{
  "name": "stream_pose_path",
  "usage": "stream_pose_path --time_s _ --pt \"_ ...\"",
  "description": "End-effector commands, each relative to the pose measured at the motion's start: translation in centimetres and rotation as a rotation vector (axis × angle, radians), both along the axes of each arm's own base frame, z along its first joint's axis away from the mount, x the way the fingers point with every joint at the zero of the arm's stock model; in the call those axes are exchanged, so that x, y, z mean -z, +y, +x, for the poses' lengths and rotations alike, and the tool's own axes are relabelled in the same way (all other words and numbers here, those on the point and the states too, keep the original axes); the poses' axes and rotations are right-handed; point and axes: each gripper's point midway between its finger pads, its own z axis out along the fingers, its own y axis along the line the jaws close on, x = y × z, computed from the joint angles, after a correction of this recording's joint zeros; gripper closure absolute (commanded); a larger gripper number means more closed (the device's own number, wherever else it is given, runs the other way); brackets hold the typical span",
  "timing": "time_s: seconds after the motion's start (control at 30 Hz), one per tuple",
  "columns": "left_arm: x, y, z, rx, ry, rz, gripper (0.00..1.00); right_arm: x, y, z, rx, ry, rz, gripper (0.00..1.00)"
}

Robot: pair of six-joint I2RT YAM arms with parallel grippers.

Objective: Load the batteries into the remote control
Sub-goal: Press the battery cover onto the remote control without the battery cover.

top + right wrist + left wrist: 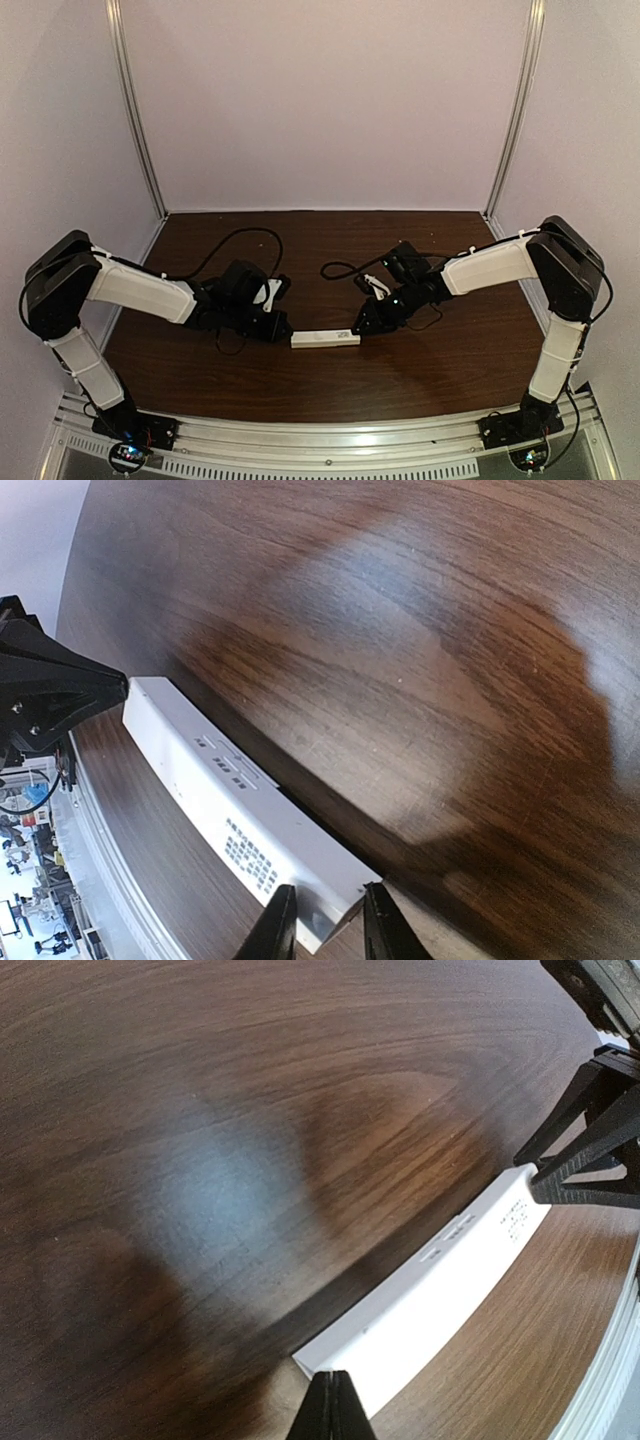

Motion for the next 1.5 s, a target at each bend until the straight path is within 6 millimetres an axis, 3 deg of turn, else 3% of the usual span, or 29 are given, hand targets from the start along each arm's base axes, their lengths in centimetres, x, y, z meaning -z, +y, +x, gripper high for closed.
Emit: stream_pose_path --time_s 0.0,0.23,0.53,0.77,1.23,1.3,1.47 --pt "2.6 -3.5 -5.8 0.216 0.12 -0.038 1.0 0.5 2.6 -2.0 -0.093 0.01 0.082 0.75" --pt "1.5 -2.9 -4.6 0.171 0.081 -0.017 0.96 0.7 0.6 -0.7 -0.041 -0.003 0.042 0.69" --pt "0.3 -2.5 -3.6 0.15 0.059 -0.011 0.88 -0.7 -1.1 0.8 0.009 -0.013 0.056 0.49" --pt "0.3 -2.1 -3.7 0.131 0.063 -0.013 0.81 -0.1 -1.8 -0.2 -0.007 0.005 0.038 0.52" --pt "0.4 -3.1 -3.7 0.174 0.061 -0.034 0.9 -0.2 -1.0 -0.3 -0.019 0.027 0.081 0.56" --pt "0.0 -2.9 -3.7 0.169 0.052 -0.028 0.82 -0.5 -1.0 -0.2 -0.019 0.021 0.083 0.54" --pt "-1.9 -1.3 -2.4 0.129 -0.008 -0.002 0.5 -1.8 -2.3 0.8 0.015 -0.011 0.094 0.44"
